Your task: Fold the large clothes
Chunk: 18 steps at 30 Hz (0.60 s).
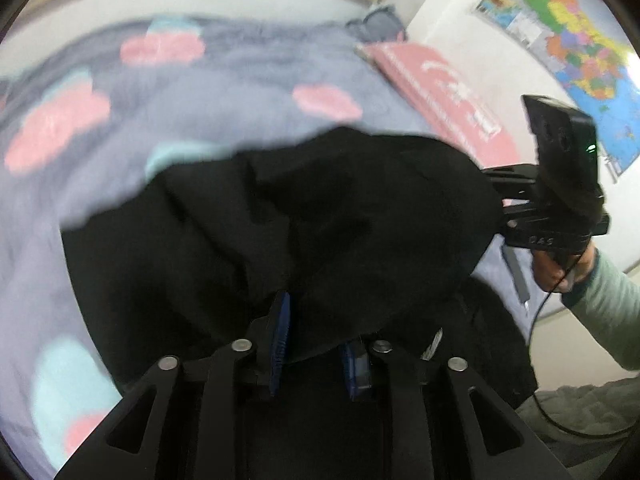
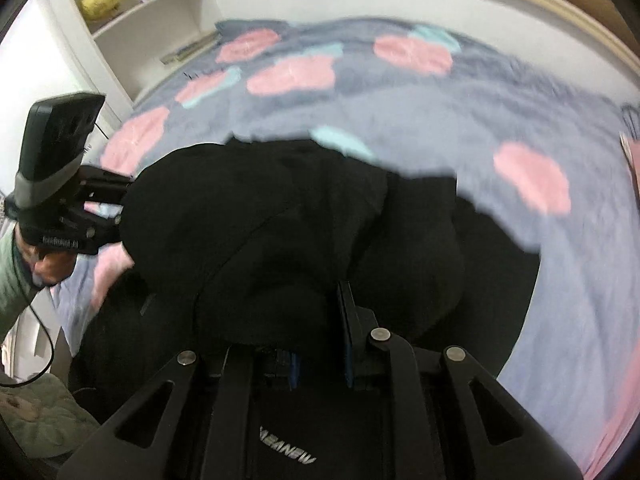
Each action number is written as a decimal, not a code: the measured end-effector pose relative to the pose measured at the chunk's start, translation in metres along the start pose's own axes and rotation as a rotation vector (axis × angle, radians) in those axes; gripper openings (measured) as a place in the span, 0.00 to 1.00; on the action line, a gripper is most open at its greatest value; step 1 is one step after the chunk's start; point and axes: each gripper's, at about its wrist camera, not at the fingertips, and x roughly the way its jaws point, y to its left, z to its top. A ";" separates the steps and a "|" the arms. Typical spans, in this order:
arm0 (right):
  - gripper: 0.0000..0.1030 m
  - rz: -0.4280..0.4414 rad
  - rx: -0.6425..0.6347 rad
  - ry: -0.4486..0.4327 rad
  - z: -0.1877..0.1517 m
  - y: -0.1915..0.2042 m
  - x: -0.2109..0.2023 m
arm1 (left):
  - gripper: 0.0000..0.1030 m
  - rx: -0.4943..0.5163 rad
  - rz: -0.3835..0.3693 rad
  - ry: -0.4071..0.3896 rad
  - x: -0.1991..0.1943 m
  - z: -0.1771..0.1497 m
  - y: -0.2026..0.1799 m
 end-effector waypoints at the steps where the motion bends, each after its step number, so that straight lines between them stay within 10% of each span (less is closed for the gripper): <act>1: 0.22 -0.013 0.012 0.024 -0.012 0.002 0.007 | 0.31 -0.022 0.009 0.016 0.006 -0.009 0.000; 7: 0.29 -0.040 0.060 0.086 -0.038 0.002 -0.002 | 0.31 -0.122 0.019 0.024 -0.003 -0.042 -0.002; 10: 0.49 -0.040 0.083 0.063 -0.042 -0.006 -0.027 | 0.43 -0.143 0.001 -0.045 -0.044 -0.044 -0.002; 18: 0.57 0.045 0.210 -0.147 0.019 -0.022 -0.082 | 0.54 -0.158 -0.073 -0.274 -0.105 0.008 -0.005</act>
